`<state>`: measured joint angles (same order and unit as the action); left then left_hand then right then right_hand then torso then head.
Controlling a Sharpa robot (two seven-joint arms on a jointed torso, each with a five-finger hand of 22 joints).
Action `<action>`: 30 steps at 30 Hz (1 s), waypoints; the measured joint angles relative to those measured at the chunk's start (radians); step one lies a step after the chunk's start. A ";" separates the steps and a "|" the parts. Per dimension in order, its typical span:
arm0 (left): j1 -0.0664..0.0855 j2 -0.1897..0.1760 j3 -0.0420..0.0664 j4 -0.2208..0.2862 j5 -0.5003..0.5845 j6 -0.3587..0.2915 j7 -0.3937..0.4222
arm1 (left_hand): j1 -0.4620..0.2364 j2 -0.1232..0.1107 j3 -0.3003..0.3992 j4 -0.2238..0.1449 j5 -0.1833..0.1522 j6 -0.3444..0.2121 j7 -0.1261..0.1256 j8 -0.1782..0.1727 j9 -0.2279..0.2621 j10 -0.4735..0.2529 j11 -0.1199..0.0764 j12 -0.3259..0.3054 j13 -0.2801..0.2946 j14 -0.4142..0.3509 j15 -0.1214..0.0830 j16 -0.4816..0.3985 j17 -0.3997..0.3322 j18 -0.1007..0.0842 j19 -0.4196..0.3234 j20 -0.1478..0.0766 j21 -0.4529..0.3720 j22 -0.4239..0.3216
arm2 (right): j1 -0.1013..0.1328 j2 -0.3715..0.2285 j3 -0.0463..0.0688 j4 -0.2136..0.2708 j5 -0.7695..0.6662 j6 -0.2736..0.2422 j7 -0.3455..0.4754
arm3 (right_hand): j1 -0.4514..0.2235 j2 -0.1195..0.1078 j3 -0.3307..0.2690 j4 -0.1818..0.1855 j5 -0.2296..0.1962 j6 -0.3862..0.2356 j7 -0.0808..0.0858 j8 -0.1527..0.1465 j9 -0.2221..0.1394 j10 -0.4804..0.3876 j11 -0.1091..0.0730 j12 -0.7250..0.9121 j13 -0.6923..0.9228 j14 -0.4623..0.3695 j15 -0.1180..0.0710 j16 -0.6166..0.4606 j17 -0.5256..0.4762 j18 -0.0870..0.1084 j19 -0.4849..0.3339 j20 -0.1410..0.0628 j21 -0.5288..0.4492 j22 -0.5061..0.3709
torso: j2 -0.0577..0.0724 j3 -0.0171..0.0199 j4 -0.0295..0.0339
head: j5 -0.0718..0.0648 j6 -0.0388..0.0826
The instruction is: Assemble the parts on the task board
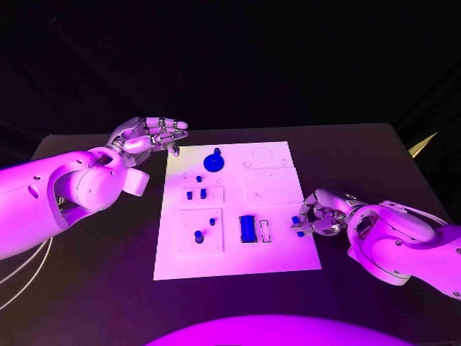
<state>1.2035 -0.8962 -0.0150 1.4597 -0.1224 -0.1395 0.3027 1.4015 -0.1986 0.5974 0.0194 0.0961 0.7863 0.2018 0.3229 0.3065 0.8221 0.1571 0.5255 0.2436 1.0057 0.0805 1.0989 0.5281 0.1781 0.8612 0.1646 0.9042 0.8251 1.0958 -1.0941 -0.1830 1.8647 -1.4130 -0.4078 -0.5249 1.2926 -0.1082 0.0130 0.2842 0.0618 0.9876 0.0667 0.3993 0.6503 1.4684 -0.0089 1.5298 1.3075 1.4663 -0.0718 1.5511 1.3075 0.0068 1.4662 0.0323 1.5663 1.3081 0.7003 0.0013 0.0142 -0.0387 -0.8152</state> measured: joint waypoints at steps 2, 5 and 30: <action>0.000 0.000 0.000 0.000 0.000 0.000 0.000 | 0.000 0.000 0.000 0.000 0.000 0.000 0.000 0.000 0.000 0.000 0.000 0.000 0.000 0.000 0.000 0.000 0.000 0.000 0.000 0.000 0.000 0.000 | -0.001 0.005 0.002 -0.006 -0.012 0.006 -0.002 | 0.000 0.000 0.000 0.000 0.000 0.004 -0.001 0.000 0.002 0.000 0.000 0.000 0.000 0.000 0.000 0.000 0.000 0.000 0.000 0.000 0.000 0.000 | 0.000 -0.0002 0.0000 | 0.001 -0.001; 0.000 -0.001 0.000 0.000 0.000 0.000 -0.001 | 0.000 0.000 -0.004 0.004 0.000 0.000 0.000 0.000 0.000 0.000 0.000 0.005 -0.001 0.000 0.000 0.004 0.000 0.000 0.004 0.004 0.000 -0.002 | -0.004 0.014 0.004 -0.013 -0.039 0.016 -0.006 | 0.011 -0.011 0.011 -0.003 0.000 0.005 -0.001 -0.001 0.076 0.000 0.000 0.000 0.000 0.000 0.000 0.000 0.000 0.000 0.000 0.000 0.000 0.000 | 0.000 -0.0002 0.0002 | 0.001 -0.002; 0.000 -0.006 0.000 0.004 0.006 0.000 -0.002 | -0.033 0.014 -0.022 0.041 0.000 -0.009 -0.001 0.014 -0.001 -0.014 0.000 0.017 -0.004 0.000 0.000 0.012 -0.002 0.000 0.007 0.007 -0.022 -0.016 | -0.021 0.013 -0.003 0.042 -0.097 -0.034 -0.031 | 0.129 0.020 0.192 -0.007 -0.008 0.040 -0.019 -0.033 -0.036 -0.002 -0.009 0.012 0.000 0.000 -0.007 0.004 0.000 0.000 0.000 -0.007 0.000 0.000 | -0.001 0.0004 -0.0012 | 0.006 0.007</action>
<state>1.2035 -0.9019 -0.0151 1.4639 -0.1163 -0.1397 0.3003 1.3681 -0.1845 0.5755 0.0608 0.0961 0.7774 0.2007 0.3373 0.3052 0.8076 0.1573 0.5424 0.2398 1.0057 0.0805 1.1110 0.5265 0.1781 0.8685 0.1719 0.8817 0.8087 1.0744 -1.0812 -0.1864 1.9070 -1.5098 -0.4423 -0.5562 1.4212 -0.0886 0.2048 0.2769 0.0533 1.0281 0.0473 0.3666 0.6148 1.4668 -0.0179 1.5418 1.3073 1.4665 -0.0792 1.5551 1.3073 0.0068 1.4662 0.0248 1.5663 1.3078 0.6997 0.0017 0.0129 -0.0327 -0.8078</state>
